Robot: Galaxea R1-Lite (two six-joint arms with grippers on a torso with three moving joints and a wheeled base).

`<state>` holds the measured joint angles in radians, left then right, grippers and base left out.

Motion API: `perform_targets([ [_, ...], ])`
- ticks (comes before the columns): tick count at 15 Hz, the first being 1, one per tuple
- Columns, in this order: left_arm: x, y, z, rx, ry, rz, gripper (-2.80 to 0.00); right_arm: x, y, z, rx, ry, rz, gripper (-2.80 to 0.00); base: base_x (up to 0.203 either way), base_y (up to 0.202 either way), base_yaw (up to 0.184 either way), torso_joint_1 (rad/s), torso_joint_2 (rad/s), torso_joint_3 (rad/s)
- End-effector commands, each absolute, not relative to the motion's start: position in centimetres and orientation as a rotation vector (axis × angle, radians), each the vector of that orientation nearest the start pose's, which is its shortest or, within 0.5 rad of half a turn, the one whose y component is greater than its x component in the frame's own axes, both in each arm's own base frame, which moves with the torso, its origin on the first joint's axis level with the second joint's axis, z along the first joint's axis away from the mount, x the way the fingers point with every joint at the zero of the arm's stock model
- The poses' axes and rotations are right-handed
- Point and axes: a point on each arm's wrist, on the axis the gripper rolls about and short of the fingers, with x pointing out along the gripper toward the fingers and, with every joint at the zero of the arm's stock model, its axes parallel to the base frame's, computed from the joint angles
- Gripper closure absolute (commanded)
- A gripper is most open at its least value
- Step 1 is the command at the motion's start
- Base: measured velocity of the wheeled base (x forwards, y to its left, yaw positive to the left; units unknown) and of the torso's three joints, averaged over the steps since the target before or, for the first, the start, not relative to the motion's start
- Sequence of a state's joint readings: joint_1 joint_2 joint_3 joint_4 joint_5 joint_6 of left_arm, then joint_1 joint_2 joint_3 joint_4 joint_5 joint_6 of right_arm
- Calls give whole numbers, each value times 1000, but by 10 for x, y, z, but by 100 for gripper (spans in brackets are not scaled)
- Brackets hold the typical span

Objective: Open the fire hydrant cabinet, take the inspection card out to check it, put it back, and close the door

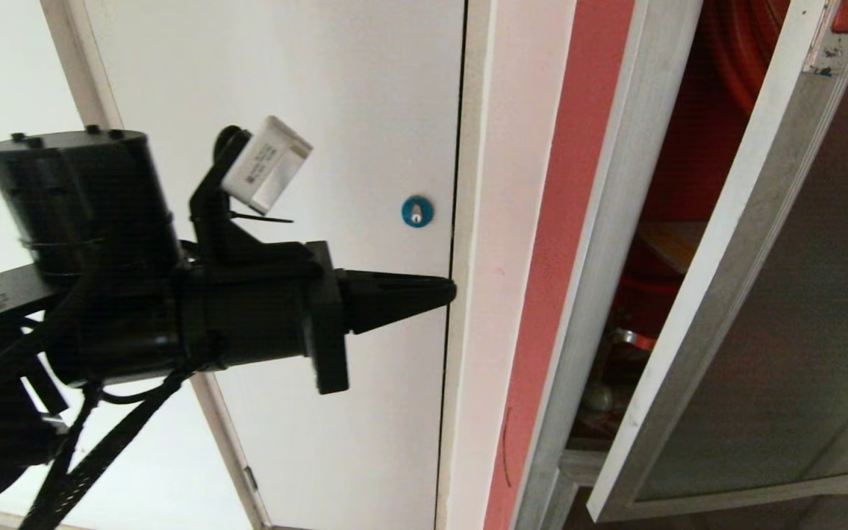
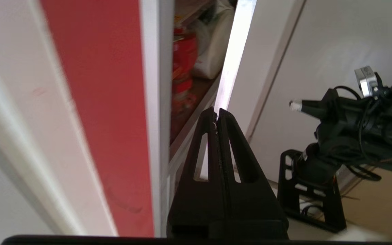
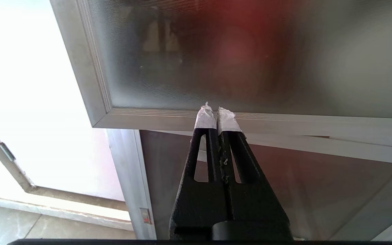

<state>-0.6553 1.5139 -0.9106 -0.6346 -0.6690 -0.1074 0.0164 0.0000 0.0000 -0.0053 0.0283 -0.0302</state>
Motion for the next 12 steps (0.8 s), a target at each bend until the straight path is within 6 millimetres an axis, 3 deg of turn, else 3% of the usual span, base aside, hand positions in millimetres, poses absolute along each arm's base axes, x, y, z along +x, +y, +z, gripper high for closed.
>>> perform_targets([
  [1, 222, -207, 252, -90, 88, -1361, 0, -22, 0, 75, -31, -1, 46, 0, 0, 0, 0, 0, 0, 0],
  [6, 248, -259, 259, -93, 31, -1400, 0, -22, 0, 75, -31, -1, 46, 0, 0, 0, 0, 0, 0, 0],
  [12, 246, -318, 240, -93, 50, -1447, 0, -22, 0, 75, -31, -1, 46, 0, 0, 0, 0, 0, 0, 0],
])
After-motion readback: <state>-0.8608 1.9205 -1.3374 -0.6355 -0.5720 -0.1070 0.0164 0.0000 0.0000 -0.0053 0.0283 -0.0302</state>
